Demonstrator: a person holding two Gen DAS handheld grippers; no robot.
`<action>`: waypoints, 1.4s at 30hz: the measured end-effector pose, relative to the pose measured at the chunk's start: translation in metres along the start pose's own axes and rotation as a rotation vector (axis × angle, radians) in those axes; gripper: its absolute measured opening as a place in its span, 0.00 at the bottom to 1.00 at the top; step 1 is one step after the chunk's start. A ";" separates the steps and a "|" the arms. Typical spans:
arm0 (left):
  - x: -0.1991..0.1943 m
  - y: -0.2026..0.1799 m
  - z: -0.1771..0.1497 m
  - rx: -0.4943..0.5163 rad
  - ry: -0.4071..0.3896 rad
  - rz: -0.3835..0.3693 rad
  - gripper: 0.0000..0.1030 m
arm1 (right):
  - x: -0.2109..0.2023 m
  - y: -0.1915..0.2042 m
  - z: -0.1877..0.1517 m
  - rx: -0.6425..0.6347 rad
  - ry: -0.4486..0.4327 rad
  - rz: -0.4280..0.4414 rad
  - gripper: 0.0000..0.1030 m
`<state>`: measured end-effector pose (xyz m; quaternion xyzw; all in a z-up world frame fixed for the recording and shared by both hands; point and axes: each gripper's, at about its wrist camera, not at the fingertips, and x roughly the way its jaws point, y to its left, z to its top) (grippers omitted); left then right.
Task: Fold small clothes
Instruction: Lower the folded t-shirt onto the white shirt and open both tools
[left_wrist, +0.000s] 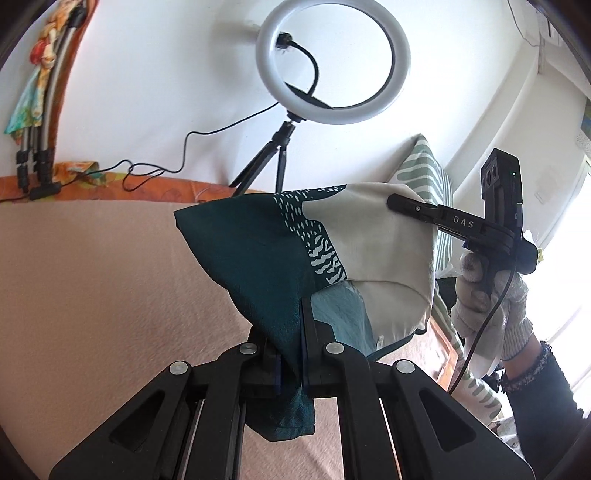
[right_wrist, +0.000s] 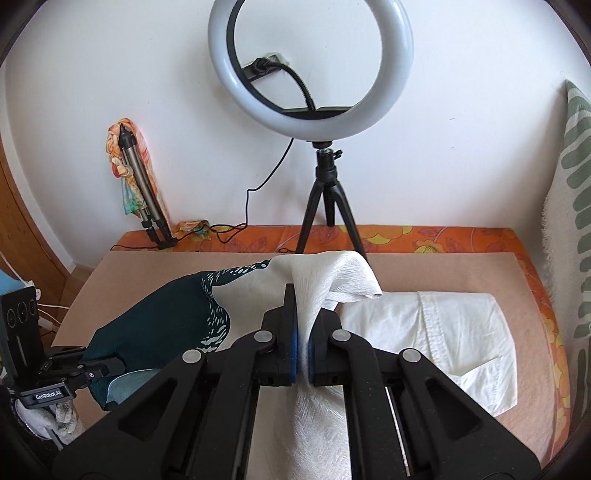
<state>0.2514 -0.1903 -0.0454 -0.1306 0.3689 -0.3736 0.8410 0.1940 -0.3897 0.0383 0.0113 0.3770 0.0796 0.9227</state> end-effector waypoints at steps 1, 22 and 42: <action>0.007 -0.007 0.005 0.011 -0.003 -0.007 0.05 | -0.005 -0.008 0.003 0.001 -0.008 -0.013 0.04; 0.153 -0.102 0.027 0.192 0.046 -0.077 0.03 | 0.000 -0.167 0.009 0.066 -0.011 -0.197 0.04; 0.162 -0.102 -0.003 0.241 0.188 0.079 0.72 | 0.018 -0.226 -0.021 0.172 0.053 -0.390 0.53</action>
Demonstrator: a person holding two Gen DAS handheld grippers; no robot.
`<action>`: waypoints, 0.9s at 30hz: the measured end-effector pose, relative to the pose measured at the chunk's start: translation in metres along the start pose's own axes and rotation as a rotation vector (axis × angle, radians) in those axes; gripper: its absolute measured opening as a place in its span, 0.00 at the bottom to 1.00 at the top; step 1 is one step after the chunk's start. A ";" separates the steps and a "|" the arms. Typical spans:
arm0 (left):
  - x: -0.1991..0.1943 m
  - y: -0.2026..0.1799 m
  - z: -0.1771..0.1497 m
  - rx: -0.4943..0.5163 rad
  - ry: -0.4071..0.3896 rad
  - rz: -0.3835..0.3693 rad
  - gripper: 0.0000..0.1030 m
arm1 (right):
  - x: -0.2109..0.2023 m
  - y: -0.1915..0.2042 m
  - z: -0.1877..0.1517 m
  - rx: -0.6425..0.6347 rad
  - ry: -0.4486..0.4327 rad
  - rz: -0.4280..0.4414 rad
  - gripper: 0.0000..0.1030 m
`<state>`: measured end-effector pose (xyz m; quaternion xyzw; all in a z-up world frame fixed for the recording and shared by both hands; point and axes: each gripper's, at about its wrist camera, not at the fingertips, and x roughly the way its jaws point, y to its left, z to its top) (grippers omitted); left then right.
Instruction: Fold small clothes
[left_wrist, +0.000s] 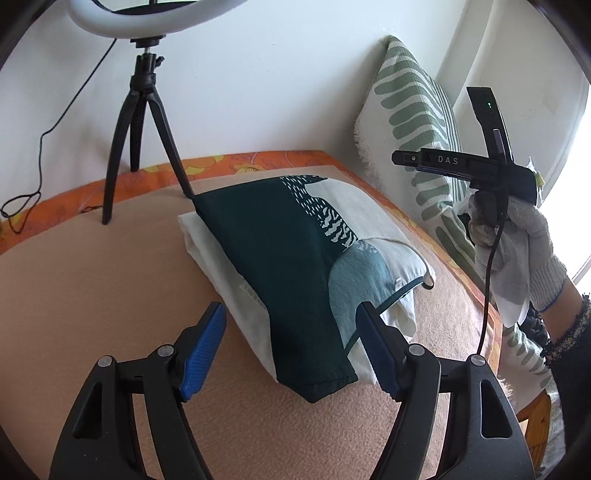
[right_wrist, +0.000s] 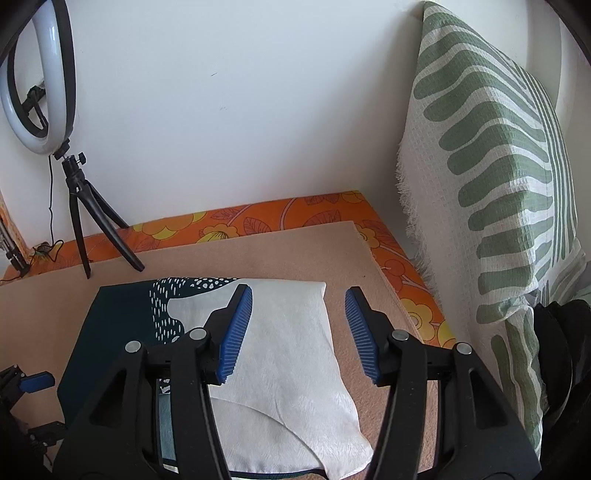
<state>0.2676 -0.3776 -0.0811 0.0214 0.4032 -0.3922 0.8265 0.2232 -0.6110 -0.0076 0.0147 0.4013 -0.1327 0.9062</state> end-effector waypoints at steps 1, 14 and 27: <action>-0.005 0.000 0.000 0.003 -0.004 0.010 0.75 | -0.004 0.002 -0.001 -0.002 -0.005 -0.002 0.54; -0.073 -0.020 -0.008 0.058 -0.079 0.047 0.78 | -0.071 0.035 -0.015 -0.016 -0.051 0.000 0.69; -0.170 -0.038 -0.036 0.085 -0.179 0.052 0.79 | -0.167 0.084 -0.043 -0.016 -0.119 -0.014 0.82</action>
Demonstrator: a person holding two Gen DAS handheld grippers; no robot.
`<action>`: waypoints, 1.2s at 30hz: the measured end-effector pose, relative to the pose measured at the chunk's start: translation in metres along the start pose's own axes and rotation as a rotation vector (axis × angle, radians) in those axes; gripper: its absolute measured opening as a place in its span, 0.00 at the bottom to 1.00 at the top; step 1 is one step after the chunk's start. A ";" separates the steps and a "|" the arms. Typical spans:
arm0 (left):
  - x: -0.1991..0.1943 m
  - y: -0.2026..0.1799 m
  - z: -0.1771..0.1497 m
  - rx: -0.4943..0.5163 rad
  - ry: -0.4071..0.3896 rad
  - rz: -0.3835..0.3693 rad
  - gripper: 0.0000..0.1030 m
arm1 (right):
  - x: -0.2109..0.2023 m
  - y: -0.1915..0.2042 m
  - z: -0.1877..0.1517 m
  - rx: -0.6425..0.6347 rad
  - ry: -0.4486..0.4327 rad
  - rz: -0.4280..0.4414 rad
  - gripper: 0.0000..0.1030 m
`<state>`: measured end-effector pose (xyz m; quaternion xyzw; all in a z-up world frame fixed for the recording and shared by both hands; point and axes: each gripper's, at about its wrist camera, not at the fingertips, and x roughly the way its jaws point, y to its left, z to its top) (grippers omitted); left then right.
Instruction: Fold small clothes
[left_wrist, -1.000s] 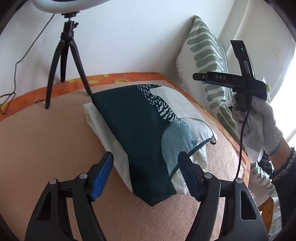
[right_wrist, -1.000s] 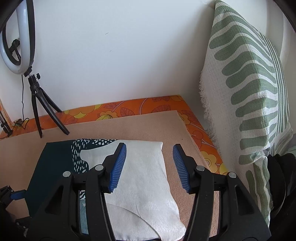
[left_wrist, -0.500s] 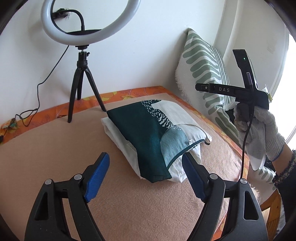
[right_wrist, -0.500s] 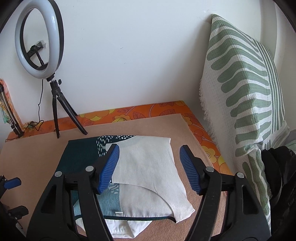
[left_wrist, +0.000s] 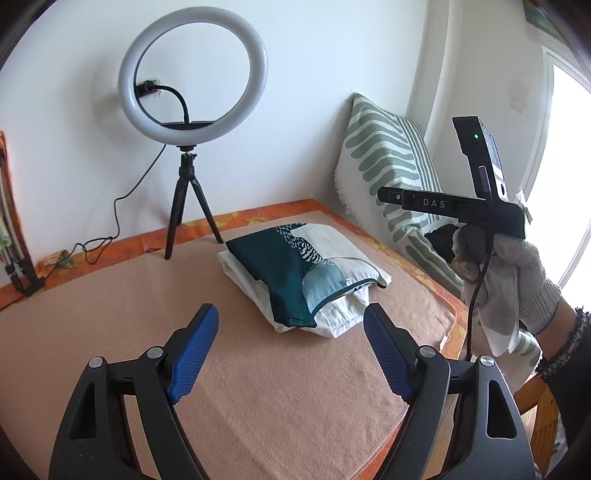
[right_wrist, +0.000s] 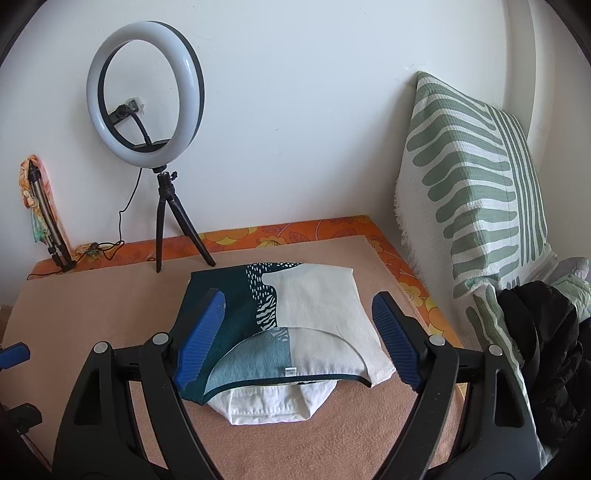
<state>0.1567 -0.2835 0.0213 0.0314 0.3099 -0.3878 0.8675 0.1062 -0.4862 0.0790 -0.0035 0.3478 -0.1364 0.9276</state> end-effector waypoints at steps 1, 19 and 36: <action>-0.008 0.000 -0.002 0.001 -0.007 0.000 0.79 | -0.007 0.005 -0.003 0.000 -0.003 -0.004 0.82; -0.101 0.018 -0.062 0.057 -0.039 0.025 0.80 | -0.095 0.089 -0.091 0.065 -0.065 -0.034 1.00; -0.119 0.040 -0.089 0.052 -0.103 0.085 1.00 | -0.103 0.121 -0.134 0.123 -0.120 -0.070 1.00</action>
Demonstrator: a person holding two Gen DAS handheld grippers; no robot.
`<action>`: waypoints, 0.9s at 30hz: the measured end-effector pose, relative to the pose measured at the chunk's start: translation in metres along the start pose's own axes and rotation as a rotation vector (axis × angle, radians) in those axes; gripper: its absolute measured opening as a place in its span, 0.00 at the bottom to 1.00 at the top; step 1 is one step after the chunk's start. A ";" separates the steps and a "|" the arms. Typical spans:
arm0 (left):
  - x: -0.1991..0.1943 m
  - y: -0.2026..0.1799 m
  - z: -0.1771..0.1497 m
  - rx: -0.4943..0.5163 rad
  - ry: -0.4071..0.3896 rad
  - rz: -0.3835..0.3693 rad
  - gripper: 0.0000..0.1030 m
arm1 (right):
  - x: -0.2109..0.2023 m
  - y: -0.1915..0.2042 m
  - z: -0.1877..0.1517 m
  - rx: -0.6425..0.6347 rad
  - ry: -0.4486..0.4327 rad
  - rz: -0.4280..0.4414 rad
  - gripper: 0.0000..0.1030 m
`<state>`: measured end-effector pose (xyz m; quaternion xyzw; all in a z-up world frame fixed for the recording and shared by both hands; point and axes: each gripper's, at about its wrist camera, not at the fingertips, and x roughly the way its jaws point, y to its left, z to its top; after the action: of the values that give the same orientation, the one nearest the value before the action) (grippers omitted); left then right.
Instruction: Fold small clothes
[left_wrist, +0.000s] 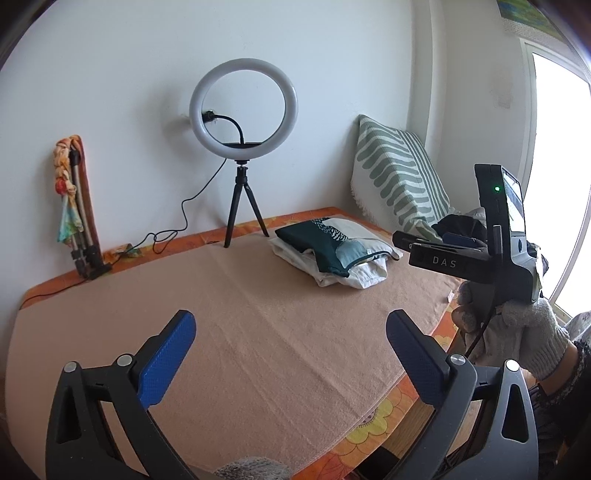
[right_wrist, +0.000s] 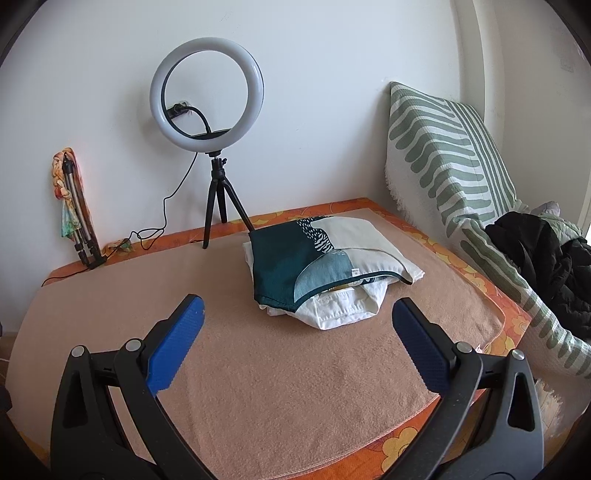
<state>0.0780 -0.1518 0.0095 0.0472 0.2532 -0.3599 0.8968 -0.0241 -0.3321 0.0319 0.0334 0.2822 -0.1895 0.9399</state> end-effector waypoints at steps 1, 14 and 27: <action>0.001 0.002 -0.001 -0.009 0.007 0.000 1.00 | 0.000 0.001 0.000 0.001 0.001 0.008 1.00; 0.009 0.010 -0.011 -0.041 0.052 0.021 1.00 | -0.012 0.023 -0.003 -0.077 -0.038 0.020 1.00; 0.008 0.007 -0.010 -0.034 0.050 0.022 1.00 | -0.016 0.023 -0.002 -0.060 -0.048 0.019 1.00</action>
<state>0.0837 -0.1487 -0.0040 0.0439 0.2808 -0.3444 0.8948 -0.0288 -0.3055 0.0384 0.0034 0.2649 -0.1730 0.9486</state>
